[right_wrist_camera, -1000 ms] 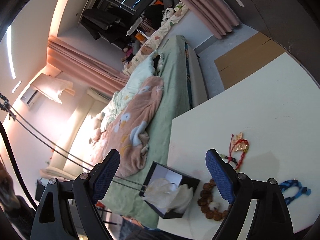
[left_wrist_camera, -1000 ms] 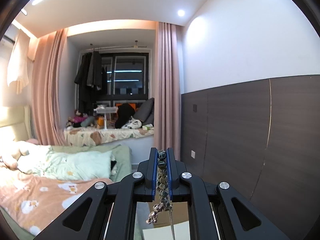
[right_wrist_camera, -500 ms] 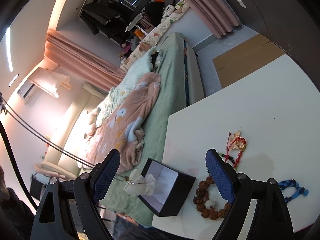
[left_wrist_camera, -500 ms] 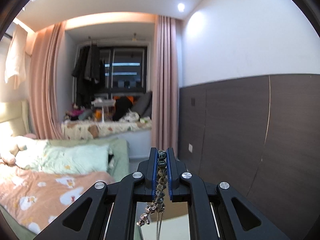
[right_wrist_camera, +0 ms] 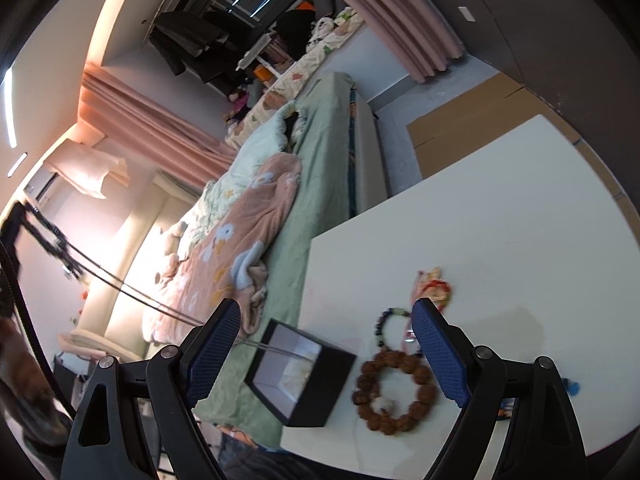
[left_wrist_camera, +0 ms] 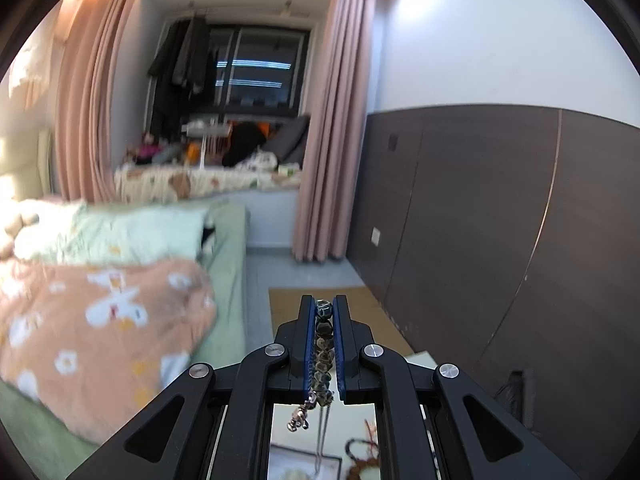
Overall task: Organize jewelry
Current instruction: 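Lower the chain into the black box and open the left tool, then grasp the brown rudraksha bead bracelet with the left tool and lift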
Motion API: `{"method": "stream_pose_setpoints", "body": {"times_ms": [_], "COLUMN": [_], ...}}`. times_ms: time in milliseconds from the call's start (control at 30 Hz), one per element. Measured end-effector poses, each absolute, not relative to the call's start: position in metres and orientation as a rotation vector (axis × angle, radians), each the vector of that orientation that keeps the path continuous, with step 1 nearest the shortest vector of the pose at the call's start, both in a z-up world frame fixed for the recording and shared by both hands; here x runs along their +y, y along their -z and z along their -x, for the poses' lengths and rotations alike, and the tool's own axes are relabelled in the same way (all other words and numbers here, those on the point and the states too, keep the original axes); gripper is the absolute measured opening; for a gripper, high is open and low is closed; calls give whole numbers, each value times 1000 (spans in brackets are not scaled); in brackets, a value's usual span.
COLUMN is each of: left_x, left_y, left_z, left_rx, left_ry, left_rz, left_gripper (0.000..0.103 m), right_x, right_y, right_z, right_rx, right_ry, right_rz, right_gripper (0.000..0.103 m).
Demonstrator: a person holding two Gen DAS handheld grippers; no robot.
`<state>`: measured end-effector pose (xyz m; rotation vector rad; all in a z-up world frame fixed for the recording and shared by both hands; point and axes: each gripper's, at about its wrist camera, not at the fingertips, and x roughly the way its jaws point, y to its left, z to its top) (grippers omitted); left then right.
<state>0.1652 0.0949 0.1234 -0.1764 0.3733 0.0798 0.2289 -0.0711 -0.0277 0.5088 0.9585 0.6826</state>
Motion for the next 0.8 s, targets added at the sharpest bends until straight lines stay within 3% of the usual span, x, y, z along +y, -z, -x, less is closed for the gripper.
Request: {"method": "stream_pose_setpoints", "body": {"times_ms": [367,400,467,533,800], "left_x": [107,108,110,110,80], "left_y": [-22,-14,6,17,44], "left_z": [-193,-195,-195,-193,-189], "left_rx": [620,646,695,698,740], "left_ry": [-58,-59,-67,-74,-51], "left_rz": [360,374,416,447,437], "left_gripper": [13,22,60,71,72], "right_x": [-109,-110,-113,-113,-116], "right_y": [35,36,36,36,41], "right_z": [-235,-236,-237,-237,-239], "right_rx": [970,971,975,975,1005], "right_ry": [-617,-616,-618,-618,-603], "right_rz": [-529,-532,-535,-532,-515], "right_gripper": [88,88,88,88,88]}}
